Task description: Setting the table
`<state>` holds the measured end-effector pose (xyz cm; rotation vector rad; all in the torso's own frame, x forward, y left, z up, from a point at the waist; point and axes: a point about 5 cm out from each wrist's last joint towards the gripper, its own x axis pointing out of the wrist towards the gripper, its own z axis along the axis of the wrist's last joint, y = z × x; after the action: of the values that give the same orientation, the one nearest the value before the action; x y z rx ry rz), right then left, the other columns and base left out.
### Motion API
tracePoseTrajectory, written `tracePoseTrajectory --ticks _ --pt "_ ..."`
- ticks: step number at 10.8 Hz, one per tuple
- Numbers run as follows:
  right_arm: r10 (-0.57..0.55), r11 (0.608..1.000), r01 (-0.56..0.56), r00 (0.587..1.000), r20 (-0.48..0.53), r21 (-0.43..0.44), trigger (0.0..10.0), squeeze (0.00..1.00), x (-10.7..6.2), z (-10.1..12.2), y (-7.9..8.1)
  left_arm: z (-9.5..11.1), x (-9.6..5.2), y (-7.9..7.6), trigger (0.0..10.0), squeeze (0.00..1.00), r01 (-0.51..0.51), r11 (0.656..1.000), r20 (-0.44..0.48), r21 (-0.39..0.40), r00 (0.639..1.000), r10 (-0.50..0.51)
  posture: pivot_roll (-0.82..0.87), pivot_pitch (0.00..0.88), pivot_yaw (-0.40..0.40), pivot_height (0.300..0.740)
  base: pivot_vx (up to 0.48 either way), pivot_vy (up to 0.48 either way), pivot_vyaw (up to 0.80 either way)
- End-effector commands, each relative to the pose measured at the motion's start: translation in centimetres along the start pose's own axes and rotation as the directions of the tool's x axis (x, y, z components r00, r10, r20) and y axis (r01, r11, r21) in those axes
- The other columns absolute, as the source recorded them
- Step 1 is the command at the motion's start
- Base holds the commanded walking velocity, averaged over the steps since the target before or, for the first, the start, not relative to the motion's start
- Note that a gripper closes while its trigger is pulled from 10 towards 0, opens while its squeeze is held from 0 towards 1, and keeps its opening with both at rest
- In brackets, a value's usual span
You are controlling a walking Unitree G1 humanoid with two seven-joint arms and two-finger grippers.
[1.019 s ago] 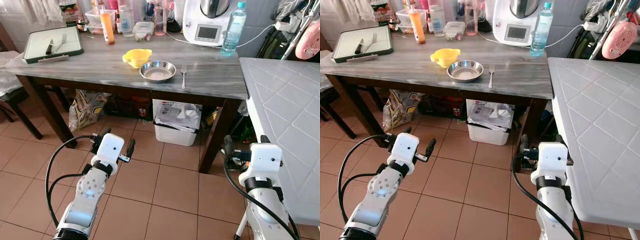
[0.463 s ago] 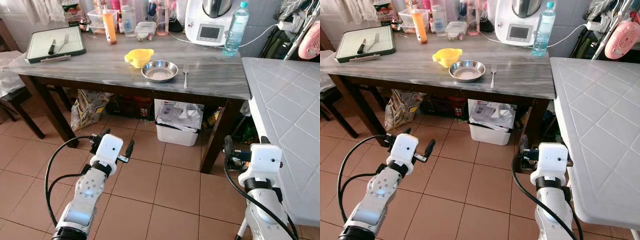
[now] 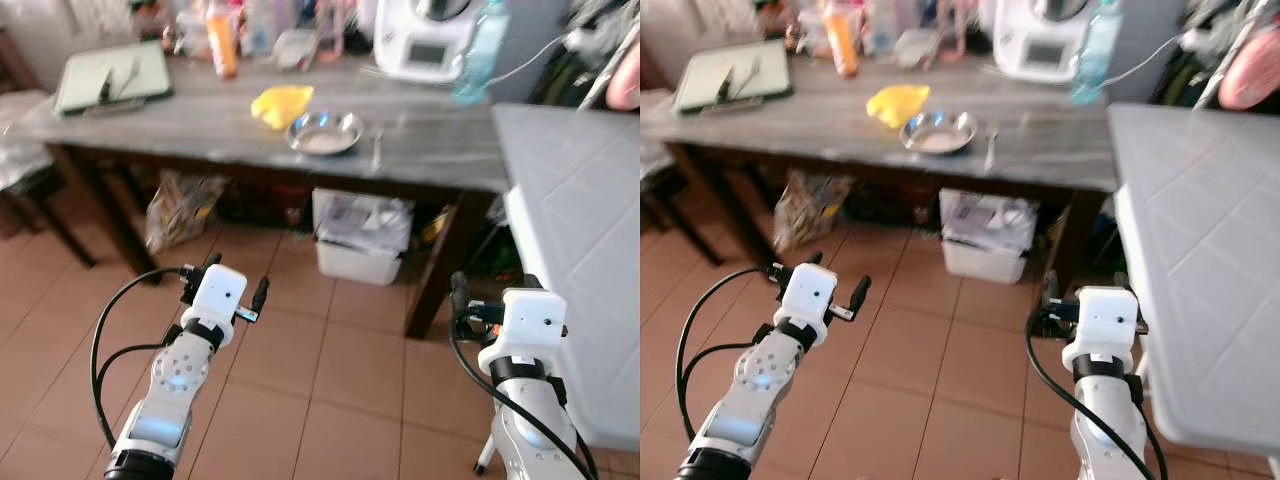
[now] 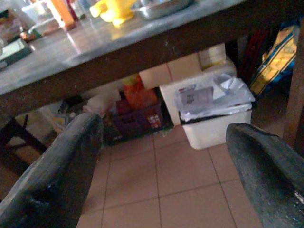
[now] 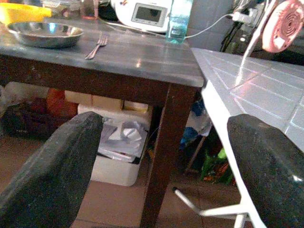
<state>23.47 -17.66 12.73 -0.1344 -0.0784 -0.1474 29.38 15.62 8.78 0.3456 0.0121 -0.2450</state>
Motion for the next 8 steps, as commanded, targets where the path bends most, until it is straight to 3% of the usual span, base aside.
tracePoseTrajectory --ticks 1,6,8 --pt "-0.004 1.0 0.004 1.0 -0.004 0.007 10.0 0.0 -0.03 -0.08 0.04 -0.37 -0.16 0.13 10.0 0.0 0.009 1.0 -0.013 -0.004 1.0 -0.009 0.04 0.063 0.049 0.74 -0.326 0.0 0.0" --pt "-0.012 1.0 0.012 1.0 -0.005 0.004 10.0 0.0 0.03 -0.12 -0.11 -0.26 -0.06 -0.14 10.0 0.0 0.024 1.0 -0.011 -0.007 1.0 -0.024 0.03 0.062 0.049 0.74 -0.316 0.0 0.0" --pt "-0.016 1.0 0.016 1.0 -0.004 0.002 10.0 0.0 0.06 -0.12 -0.14 -0.18 0.08 -0.23 10.0 0.0 0.04 0.999 -0.003 -0.011 0.999 -0.04 0.03 0.062 0.05 0.74 0.0 0.0 0.0"
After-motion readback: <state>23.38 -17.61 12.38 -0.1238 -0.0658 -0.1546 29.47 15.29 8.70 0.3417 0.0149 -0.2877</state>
